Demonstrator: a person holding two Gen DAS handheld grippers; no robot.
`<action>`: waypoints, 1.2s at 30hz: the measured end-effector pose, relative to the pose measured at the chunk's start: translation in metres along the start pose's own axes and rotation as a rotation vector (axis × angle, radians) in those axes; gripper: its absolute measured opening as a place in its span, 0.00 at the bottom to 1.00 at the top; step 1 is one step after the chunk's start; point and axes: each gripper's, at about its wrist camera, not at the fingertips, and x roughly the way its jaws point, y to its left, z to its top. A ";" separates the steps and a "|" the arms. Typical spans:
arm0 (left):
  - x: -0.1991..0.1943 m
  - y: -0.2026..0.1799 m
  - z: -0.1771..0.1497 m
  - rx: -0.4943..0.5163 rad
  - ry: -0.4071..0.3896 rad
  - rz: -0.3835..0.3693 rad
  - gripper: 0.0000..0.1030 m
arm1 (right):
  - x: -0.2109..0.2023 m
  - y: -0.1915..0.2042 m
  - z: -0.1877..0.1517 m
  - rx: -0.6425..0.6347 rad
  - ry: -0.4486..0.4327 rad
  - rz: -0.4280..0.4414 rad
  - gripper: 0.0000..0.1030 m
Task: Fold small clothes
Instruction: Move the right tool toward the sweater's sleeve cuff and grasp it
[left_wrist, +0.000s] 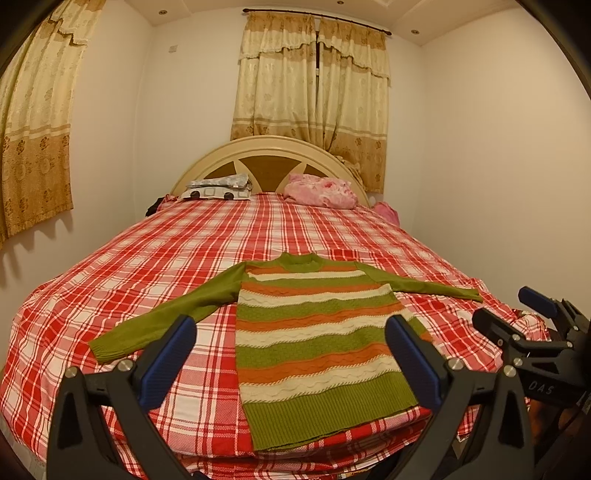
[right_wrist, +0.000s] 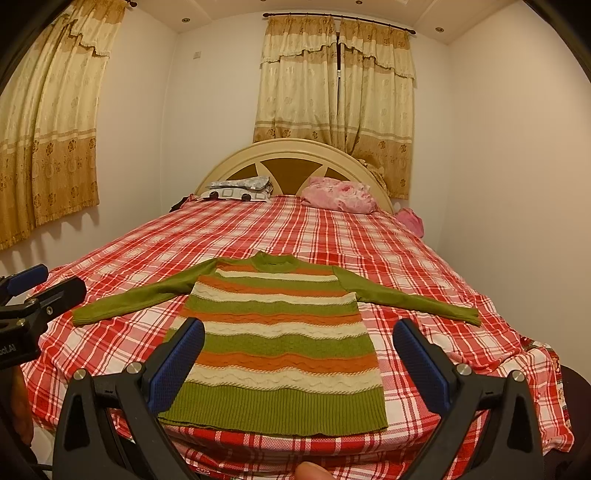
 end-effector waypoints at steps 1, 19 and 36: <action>0.003 0.001 -0.002 0.002 0.005 0.002 1.00 | 0.002 -0.001 0.000 0.003 0.000 0.006 0.99; 0.110 -0.008 -0.001 0.103 0.110 0.059 1.00 | 0.113 -0.032 -0.007 0.000 0.134 -0.013 0.99; 0.214 -0.024 0.000 0.139 0.193 0.071 1.00 | 0.229 -0.101 -0.027 0.062 0.314 -0.095 0.99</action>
